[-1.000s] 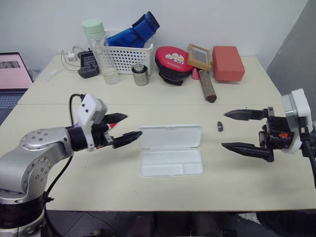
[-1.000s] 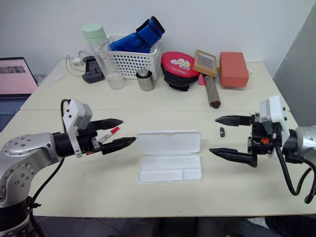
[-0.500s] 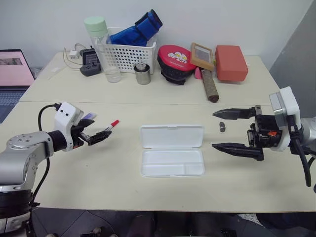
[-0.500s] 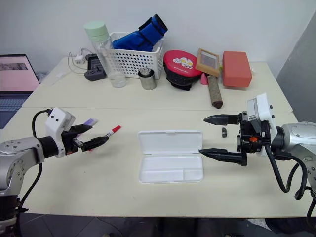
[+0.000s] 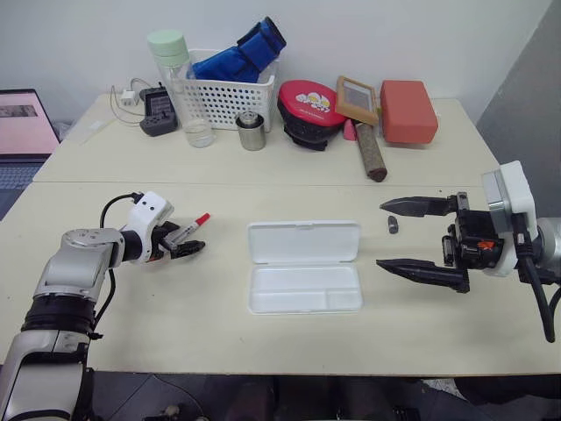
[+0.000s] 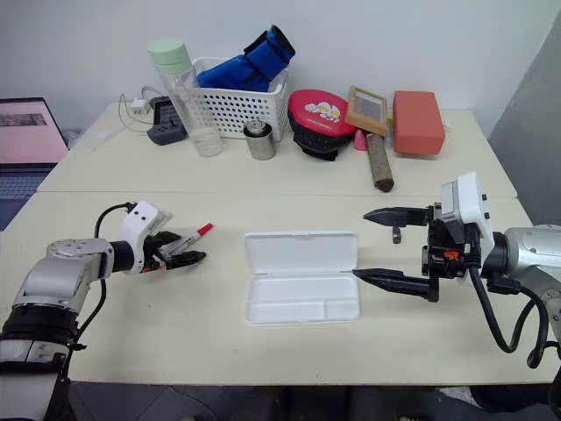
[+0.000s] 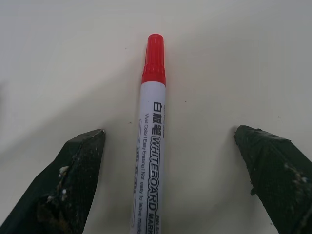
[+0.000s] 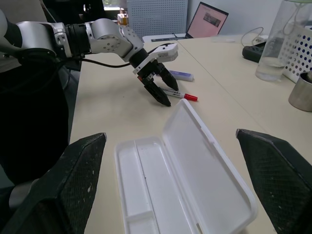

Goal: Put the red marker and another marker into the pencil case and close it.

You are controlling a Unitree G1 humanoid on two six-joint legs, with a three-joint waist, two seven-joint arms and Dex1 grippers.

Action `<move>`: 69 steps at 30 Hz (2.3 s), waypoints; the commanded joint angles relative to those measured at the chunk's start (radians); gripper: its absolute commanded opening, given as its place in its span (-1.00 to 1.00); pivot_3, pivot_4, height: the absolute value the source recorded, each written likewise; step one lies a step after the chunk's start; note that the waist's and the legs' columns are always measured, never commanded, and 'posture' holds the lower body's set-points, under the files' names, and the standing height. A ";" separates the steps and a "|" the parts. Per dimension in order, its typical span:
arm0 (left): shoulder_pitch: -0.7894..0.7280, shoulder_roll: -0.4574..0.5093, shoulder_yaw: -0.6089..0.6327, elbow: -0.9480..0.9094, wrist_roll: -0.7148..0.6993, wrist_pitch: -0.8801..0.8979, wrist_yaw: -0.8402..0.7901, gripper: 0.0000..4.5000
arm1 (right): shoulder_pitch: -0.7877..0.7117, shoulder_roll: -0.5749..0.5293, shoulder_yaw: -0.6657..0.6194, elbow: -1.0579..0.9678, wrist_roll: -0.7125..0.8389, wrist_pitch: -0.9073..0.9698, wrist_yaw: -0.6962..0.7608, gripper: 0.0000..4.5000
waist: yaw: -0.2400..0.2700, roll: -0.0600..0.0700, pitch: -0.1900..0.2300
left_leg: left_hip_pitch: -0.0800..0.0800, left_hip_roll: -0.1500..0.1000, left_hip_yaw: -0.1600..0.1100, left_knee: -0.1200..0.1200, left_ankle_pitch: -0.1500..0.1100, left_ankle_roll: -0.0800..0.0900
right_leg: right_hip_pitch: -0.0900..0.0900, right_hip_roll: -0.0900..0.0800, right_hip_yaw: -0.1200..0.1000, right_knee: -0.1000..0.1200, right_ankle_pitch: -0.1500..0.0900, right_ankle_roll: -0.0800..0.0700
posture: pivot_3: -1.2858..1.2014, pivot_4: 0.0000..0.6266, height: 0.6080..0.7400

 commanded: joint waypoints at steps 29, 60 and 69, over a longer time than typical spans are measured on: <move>0.090 0.017 0.081 -0.159 -0.018 0.079 -0.048 -0.83 | 0.011 -0.029 -0.049 -0.004 0.023 -0.018 0.008 1.00 | -0.022 0.006 -0.004 | 0.004 0.000 0.001 0.000 0.000 0.000 | 0.002 0.000 0.001 0.000 0.000 0.000 | 0.03 -0.52 1.00; -0.094 -0.119 -0.444 -0.675 -0.116 0.194 -0.216 -0.83 | 0.204 -0.019 -0.234 -0.150 0.097 -0.012 -0.123 1.00 | -0.019 -0.001 0.000 | 0.000 0.000 0.000 0.001 0.000 0.001 | 0.002 0.003 0.000 -0.001 0.000 0.000 | 0.03 -0.52 1.00; -0.160 -0.180 -0.479 -0.582 -0.015 0.131 -0.230 -0.83 | 0.242 -0.020 -0.251 -0.171 0.108 -0.017 -0.146 1.00 | -0.020 -0.001 0.000 | 0.000 0.000 0.000 0.001 0.000 0.001 | 0.002 0.003 -0.001 -0.001 0.000 0.000 | 0.03 -0.52 1.00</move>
